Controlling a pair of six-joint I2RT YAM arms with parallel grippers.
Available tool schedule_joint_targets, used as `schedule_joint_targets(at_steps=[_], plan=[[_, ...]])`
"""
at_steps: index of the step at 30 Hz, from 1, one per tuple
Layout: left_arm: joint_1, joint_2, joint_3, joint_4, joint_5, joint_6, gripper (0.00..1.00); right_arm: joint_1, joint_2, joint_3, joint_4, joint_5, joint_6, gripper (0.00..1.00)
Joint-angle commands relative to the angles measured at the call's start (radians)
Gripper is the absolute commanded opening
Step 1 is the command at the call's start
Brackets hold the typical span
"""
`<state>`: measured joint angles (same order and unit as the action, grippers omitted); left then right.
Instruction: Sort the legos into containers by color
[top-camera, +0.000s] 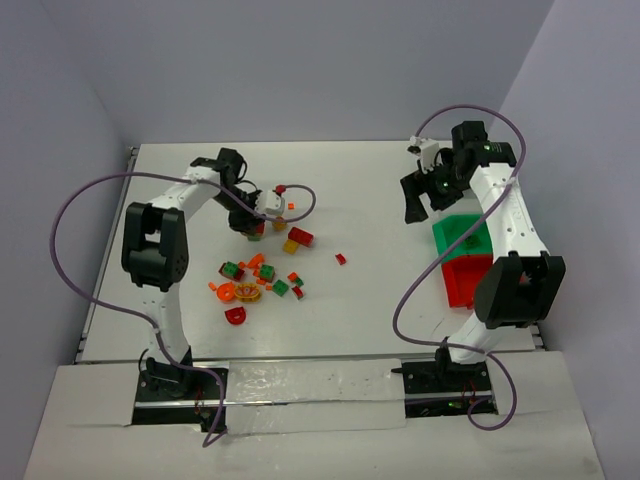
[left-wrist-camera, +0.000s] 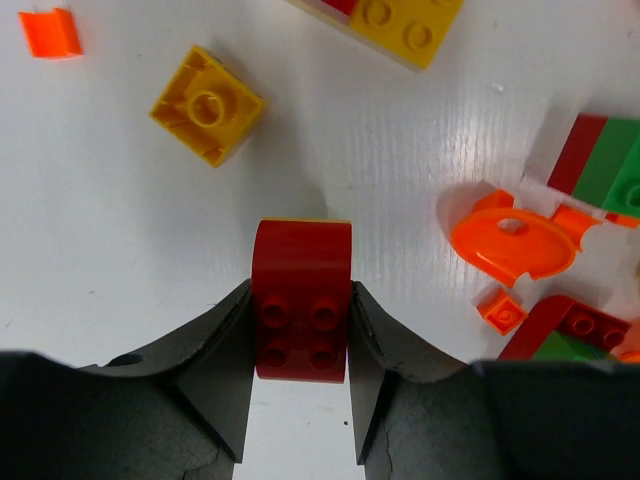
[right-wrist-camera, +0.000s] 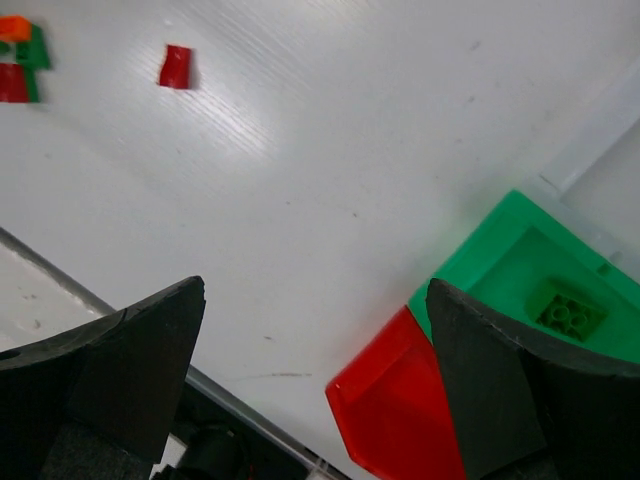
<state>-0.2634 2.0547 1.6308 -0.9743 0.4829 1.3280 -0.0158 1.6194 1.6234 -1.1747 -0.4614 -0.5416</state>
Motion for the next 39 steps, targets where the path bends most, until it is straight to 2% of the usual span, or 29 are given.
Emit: schedule_joint_targets(at_steps=[1,3,6,7,10,11,12,13,14,15,17,19,27,35,39], plan=[[0.005,-0.02,0.133,-0.082,0.14,-0.169,0.0,0.011,-0.082,-0.017,0.114,-0.184,0.082,0.98],[0.021,-0.061,0.212,-0.134,0.295,-0.296,0.0,0.047,-0.098,-0.035,0.167,-0.268,0.119,0.98],[0.032,-0.144,0.231,-0.137,0.473,-0.509,0.0,0.084,-0.145,-0.087,0.251,-0.385,0.189,0.98],[0.034,-0.152,0.228,-0.116,0.527,-0.53,0.0,0.096,-0.15,-0.092,0.278,-0.394,0.205,0.98],[0.039,-0.288,0.093,0.065,0.685,-0.851,0.0,0.173,-0.182,-0.137,0.353,-0.479,0.244,0.98],[0.039,-0.333,0.034,0.149,0.753,-0.95,0.0,0.196,-0.185,-0.141,0.362,-0.489,0.251,0.98],[0.039,-0.372,0.025,0.24,0.764,-0.966,0.0,0.2,-0.185,-0.14,0.363,-0.491,0.257,0.98],[0.039,-0.439,-0.116,0.434,0.8,-1.211,0.0,0.229,-0.188,-0.14,0.373,-0.513,0.27,0.98],[0.039,-0.482,-0.146,0.571,0.816,-1.354,0.0,0.246,-0.188,-0.139,0.38,-0.517,0.281,0.98],[0.039,-0.518,-0.233,0.688,0.819,-1.458,0.0,0.264,-0.187,-0.137,0.394,-0.533,0.29,0.98],[0.039,-0.609,-0.385,1.034,0.815,-1.715,0.0,0.308,-0.192,-0.14,0.445,-0.555,0.338,0.98],[0.038,-0.658,-0.446,1.177,0.801,-1.831,0.0,0.35,-0.194,-0.144,0.48,-0.563,0.392,0.99],[0.016,-0.711,-0.52,1.295,0.804,-1.973,0.0,0.451,-0.143,-0.106,0.626,-0.601,0.563,1.0],[-0.024,-0.721,-0.55,1.333,0.797,-1.996,0.0,0.527,-0.056,-0.021,0.604,-0.617,0.565,0.97],[-0.037,-0.72,-0.552,1.345,0.792,-2.002,0.0,0.541,-0.026,0.0,0.599,-0.641,0.571,0.9]])
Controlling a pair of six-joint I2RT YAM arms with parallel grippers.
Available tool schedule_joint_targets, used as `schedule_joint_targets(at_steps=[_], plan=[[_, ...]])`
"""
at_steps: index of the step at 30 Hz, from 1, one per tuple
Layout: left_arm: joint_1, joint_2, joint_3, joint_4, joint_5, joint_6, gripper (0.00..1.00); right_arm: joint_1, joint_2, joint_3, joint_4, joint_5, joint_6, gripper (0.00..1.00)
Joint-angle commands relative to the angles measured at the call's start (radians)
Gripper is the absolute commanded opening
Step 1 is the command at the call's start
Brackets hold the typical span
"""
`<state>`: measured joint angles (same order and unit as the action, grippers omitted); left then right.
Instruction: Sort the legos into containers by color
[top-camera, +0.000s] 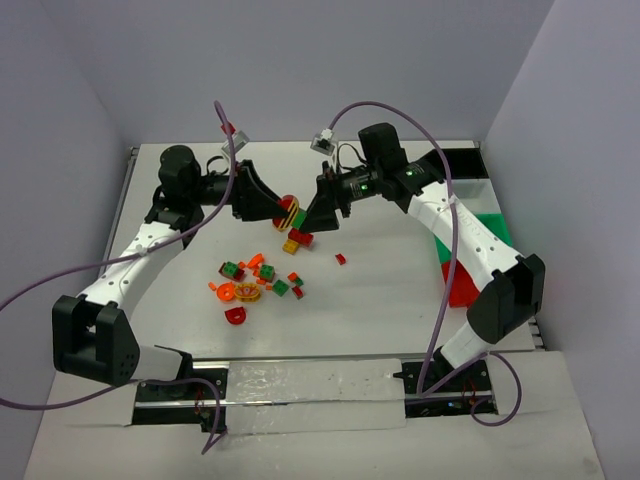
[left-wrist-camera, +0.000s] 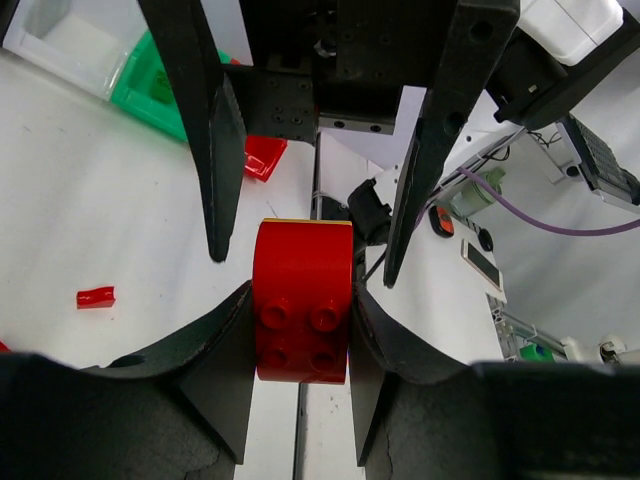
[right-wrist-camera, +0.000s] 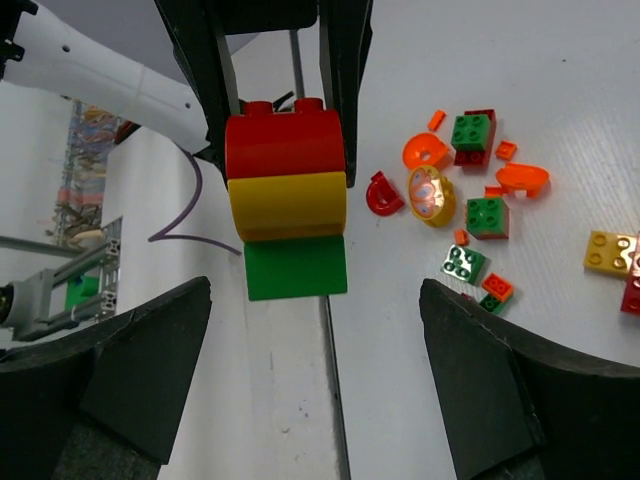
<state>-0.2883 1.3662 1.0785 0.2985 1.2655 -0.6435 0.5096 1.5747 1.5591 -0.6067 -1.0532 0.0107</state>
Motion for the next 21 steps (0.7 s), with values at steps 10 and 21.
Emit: schedule_joint_targets(at_steps=[10,21], plan=[[-0.022,-0.019,-0.01,0.079,-0.003,-0.028,0.0,0.018,0.014,0.054,0.056,-0.085,0.023,0.4],[0.022,-0.006,0.002,-0.033,-0.012,0.084,0.0,-0.04,-0.063,-0.05,-0.099,-0.037,-0.162,0.0]])
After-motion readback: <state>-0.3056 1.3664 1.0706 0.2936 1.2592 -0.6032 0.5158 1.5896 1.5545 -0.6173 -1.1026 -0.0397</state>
